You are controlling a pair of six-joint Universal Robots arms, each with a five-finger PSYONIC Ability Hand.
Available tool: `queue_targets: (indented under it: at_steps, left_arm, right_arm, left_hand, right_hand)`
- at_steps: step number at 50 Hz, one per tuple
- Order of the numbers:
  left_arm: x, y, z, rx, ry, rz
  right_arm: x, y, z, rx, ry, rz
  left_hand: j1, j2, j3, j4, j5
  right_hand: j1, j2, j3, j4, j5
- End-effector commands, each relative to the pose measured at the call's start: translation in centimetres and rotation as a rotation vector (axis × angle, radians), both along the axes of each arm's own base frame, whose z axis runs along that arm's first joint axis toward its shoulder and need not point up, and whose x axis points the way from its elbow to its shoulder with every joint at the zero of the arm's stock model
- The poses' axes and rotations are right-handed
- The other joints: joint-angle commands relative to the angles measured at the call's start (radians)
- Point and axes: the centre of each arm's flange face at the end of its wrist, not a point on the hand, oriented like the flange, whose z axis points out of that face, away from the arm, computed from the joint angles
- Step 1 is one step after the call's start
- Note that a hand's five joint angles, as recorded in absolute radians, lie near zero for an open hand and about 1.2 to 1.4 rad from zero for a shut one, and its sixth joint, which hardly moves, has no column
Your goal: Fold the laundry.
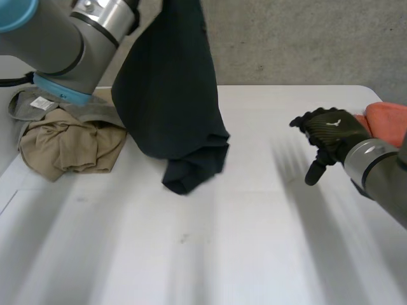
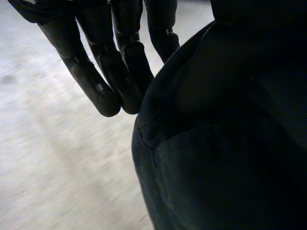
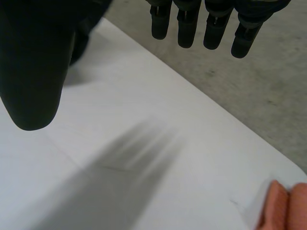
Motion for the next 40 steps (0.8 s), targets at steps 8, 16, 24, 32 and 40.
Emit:
queue_targets:
  at_steps: [8, 16, 24, 32, 40]
  left_arm:
    - [-6.3, 7.9, -14.9, 0.363, -0.325, -0.439]
    - [-4.4, 9.0, -16.1, 0.31, -0.435, -0.289]
    - [0.2, 9.5, -13.1, 0.424, -0.409, 0.014]
    - [5.0, 11.9, -18.0, 0.679, -0.57, 0.317]
    - [7.4, 14.7, -22.5, 0.825, -0.757, 0.322]
  right_arm:
    - [-4.7, -4.1, 1.7, -0.046, -0.045, -0.127]
    - [-4.9, -4.0, 1.7, -0.05, -0.036, -0.067]
    - [-3.3, -1.2, 1.7, -0.092, 0.092, 0.122]
    - [-2.3, 2.2, -1.3, 0.0, 0.236, 0.302]
    - [-0.8, 2.6, -5.6, 0.064, 0.203, 0.326]
  left_hand:
    - [-0.177, -0.241, -0.233, -0.239, -0.216]
    - [-0.955, -1.019, -1.011, -1.017, -0.994]
    - [-0.955, -1.019, -1.011, -1.017, -0.994]
    - [-0.955, -1.019, -1.011, -1.017, -0.994]
    - [-0.955, -1.019, -1.011, -1.017, -0.994]
  right_hand:
    - [-0.059, -0.039, -0.033, -0.038, -0.048]
    - [-0.059, -0.039, -0.033, -0.038, -0.048]
    - [-0.059, -0.039, -0.033, -0.038, -0.048]
    - [-0.032, -0.012, -0.006, -0.011, -0.022]
    - [0.041, 0.061, 0.067, 0.062, 0.052]
